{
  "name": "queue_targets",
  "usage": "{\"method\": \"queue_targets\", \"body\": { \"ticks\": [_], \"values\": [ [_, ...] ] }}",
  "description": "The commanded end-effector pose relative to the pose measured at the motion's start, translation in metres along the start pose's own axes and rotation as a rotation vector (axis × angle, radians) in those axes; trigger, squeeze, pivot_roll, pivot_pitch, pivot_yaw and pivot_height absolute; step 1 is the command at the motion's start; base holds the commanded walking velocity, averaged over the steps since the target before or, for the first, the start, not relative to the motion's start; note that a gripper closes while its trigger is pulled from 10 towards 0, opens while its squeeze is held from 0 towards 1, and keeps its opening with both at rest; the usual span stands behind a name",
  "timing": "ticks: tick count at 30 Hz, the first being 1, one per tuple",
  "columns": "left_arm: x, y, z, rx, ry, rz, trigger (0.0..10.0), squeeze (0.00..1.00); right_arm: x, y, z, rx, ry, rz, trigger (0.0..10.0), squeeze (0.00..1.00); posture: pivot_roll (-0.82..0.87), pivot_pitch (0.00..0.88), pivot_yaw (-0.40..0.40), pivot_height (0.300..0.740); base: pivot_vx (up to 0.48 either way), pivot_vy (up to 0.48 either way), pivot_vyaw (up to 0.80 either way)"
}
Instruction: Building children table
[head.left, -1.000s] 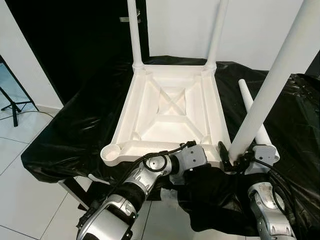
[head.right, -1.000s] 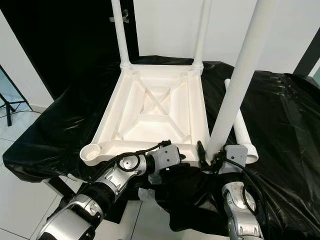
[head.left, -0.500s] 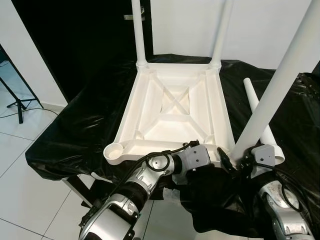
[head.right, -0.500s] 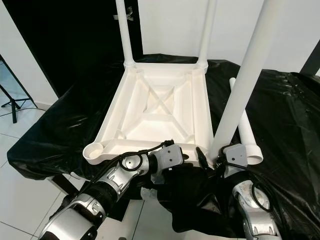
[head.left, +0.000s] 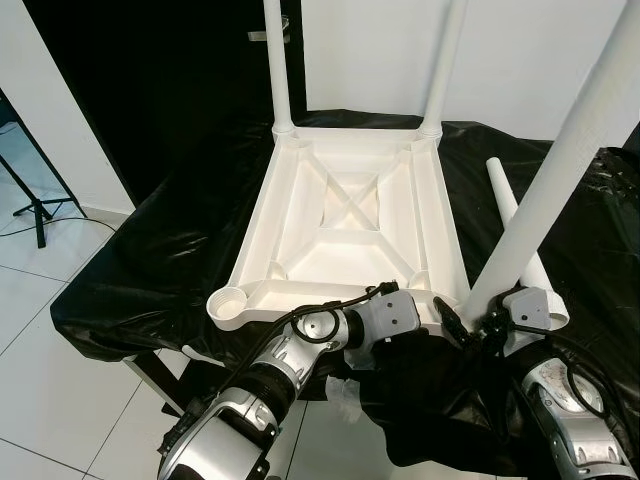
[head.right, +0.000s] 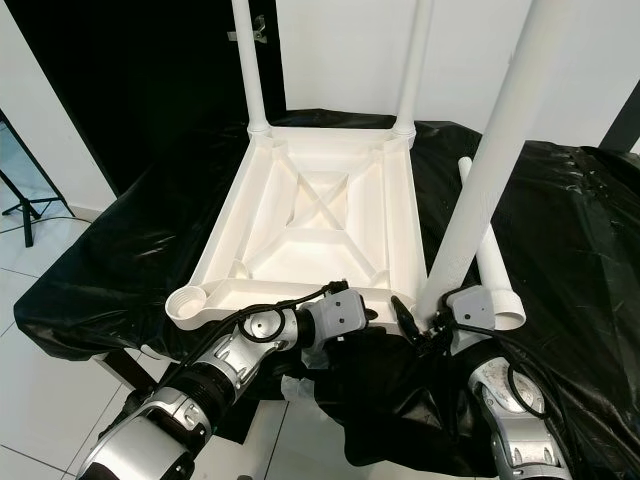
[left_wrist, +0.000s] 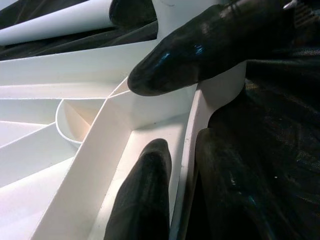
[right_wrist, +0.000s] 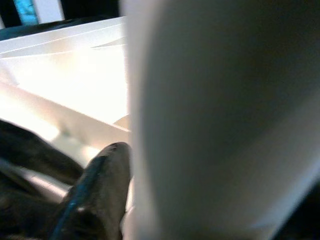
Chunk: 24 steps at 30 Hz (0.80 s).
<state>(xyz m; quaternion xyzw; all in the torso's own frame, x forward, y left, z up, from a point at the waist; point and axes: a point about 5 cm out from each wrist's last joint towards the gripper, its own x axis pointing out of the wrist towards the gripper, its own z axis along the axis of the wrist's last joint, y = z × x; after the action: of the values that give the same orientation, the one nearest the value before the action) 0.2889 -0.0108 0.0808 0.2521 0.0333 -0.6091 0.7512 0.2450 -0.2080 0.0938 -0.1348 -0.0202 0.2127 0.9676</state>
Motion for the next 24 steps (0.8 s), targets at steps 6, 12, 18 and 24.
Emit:
{"method": "queue_targets", "body": {
  "ticks": [6,12,18,24],
  "values": [
    [-0.004,-0.026,-0.041,-0.116,0.166,-0.047,10.0,0.00,-0.006,0.003,-0.011,0.056,0.057,-0.020,0.0,0.00,0.18,0.000,-0.001,0.740,0.000,0.000,0.00],
    [-0.002,-0.025,-0.039,-0.112,0.165,-0.049,10.0,0.00,-0.004,0.033,-0.021,0.114,0.073,-0.371,0.0,0.00,0.17,0.000,0.006,0.740,0.000,0.000,0.00],
    [-0.002,-0.028,-0.041,-0.105,0.173,-0.063,10.0,0.00,0.004,0.014,-0.021,0.093,0.106,-0.562,0.0,0.00,0.17,0.000,0.008,0.740,0.000,0.000,0.00],
    [-0.002,-0.026,-0.040,-0.105,0.169,-0.058,10.0,0.00,0.008,0.019,-0.021,0.100,0.120,-0.514,10.0,0.00,0.17,0.000,0.009,0.740,0.000,0.000,0.00]
  ]
}}
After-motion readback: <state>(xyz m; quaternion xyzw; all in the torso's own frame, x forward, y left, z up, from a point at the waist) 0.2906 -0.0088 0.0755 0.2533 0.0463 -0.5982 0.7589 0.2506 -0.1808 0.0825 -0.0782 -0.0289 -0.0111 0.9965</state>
